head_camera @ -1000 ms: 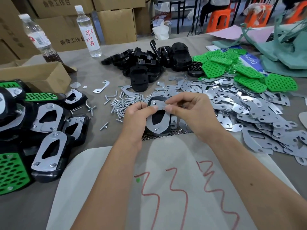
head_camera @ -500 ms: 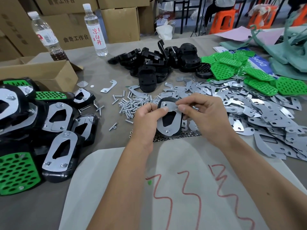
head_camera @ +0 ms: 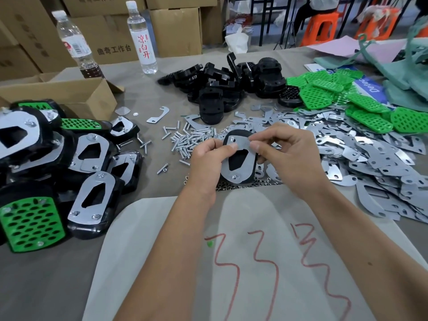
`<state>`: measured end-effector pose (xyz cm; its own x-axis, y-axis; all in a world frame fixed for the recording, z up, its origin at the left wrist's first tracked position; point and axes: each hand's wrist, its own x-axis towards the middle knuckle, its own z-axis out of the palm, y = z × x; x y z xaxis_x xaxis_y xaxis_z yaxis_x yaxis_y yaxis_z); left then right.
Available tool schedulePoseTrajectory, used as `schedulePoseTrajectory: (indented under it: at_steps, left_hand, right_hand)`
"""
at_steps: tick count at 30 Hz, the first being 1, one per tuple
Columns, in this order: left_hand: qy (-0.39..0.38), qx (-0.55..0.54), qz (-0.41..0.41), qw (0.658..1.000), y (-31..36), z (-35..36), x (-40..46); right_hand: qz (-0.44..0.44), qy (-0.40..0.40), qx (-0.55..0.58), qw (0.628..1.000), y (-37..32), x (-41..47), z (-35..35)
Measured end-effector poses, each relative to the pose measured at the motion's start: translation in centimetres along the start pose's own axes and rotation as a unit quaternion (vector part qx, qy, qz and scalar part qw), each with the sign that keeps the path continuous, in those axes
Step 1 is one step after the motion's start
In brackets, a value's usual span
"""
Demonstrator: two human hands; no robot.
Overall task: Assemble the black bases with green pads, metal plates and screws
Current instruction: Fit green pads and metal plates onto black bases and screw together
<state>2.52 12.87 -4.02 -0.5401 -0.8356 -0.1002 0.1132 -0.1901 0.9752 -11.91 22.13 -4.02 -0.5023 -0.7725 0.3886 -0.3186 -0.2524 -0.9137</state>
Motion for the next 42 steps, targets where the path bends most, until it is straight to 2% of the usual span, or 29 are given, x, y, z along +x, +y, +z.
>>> schedulePoseTrajectory:
  at_steps: [6,16,25,31,33,37,42]
  left_hand:
    - [0.008,0.018,0.018,1.0,-0.1,0.1,0.2]
    - [0.011,0.02,0.014,1.0,0.2,0.2,0.0]
    - [-0.012,0.012,0.027,0.999,-0.2,0.9,0.0]
    - [0.033,-0.013,0.023,0.999,-0.3,1.0,0.1]
    - [0.051,-0.026,0.02,0.998,-0.3,0.9,0.3]
    - [0.072,-0.055,0.005,0.996,-0.4,0.8,0.6]
    - [0.068,-0.05,0.01,0.996,-0.7,1.0,0.7]
  right_hand:
    - [-0.009,0.041,0.01,0.999,0.1,-0.2,0.7]
    - [-0.002,-0.008,0.03,1.0,0.2,0.0,0.3]
    - [-0.004,0.013,0.051,0.999,-0.1,0.0,0.4]
    - [-0.017,-0.047,0.009,0.999,0.4,-0.2,0.6]
    - [-0.019,-0.037,0.012,0.999,0.2,-0.3,0.6]
    - [-0.006,0.053,0.05,0.997,0.3,-0.4,0.2]
    - [0.047,-0.014,0.045,0.998,0.1,-0.7,0.7]
